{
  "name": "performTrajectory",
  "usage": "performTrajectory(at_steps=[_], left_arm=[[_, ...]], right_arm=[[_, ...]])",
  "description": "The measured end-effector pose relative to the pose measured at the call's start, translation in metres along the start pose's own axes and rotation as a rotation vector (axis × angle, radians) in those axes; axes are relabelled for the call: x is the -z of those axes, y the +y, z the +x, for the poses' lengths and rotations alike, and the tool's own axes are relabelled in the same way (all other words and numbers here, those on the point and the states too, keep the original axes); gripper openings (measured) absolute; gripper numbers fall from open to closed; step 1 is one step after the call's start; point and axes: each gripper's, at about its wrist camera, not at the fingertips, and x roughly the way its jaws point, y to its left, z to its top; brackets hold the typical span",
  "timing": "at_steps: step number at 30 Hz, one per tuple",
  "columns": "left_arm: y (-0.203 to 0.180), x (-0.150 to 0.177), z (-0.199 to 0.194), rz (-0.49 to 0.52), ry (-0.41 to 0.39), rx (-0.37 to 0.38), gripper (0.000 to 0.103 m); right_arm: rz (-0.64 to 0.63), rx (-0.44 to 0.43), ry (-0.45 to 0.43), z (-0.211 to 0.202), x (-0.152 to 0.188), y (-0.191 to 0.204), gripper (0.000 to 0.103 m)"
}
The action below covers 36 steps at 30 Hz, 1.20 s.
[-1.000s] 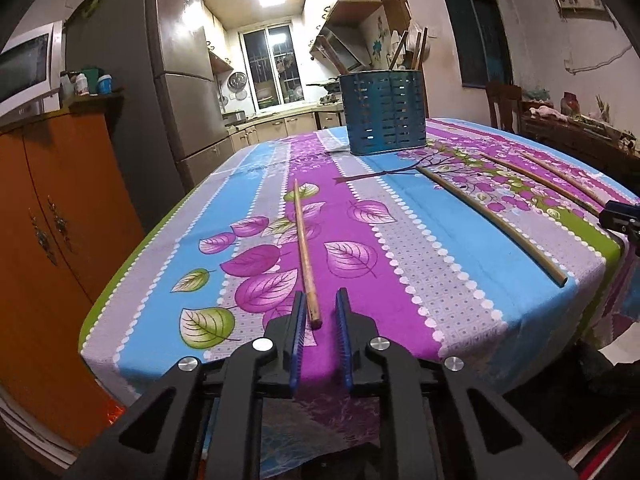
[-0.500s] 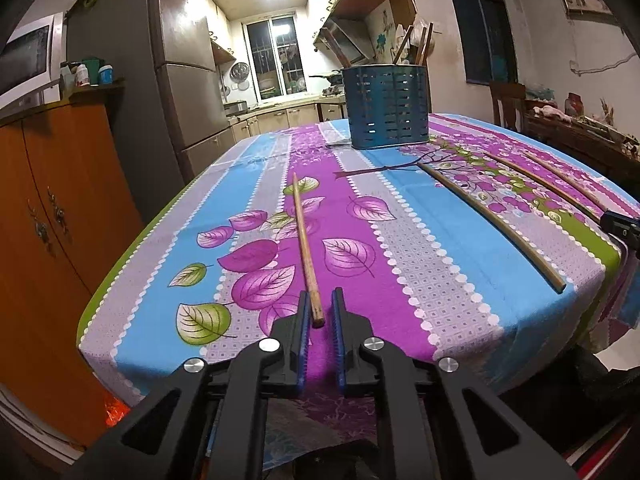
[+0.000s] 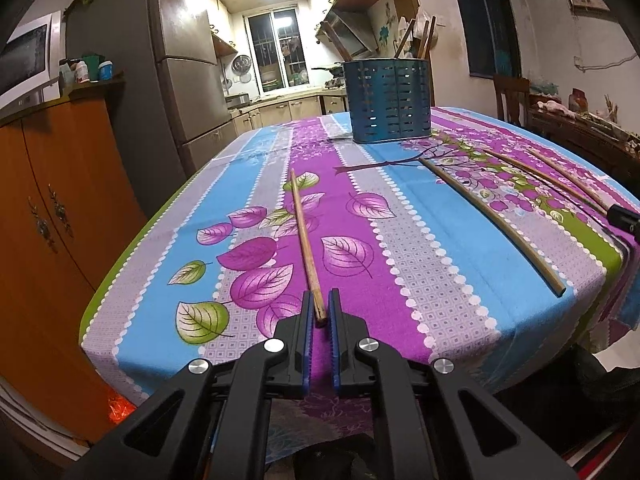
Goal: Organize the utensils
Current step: 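Close the left tool on a chopstick while the right tool grasps another, then lift the chopsticks and carry them toward the blue holder with both tools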
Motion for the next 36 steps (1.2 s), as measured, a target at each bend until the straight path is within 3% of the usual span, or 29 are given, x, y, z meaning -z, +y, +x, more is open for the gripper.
performTrajectory(at_steps=[10,36], left_arm=[[0.002,-0.005,-0.004,0.004,-0.007,-0.003,0.008],[0.034,-0.071,-0.056,-0.079,-0.188,0.029,0.008]], right_arm=[[-0.018,-0.005,-0.065,-0.015,-0.019,0.003,0.005],[-0.070,-0.028,-0.313,-0.059,-0.098,0.003,0.005]])
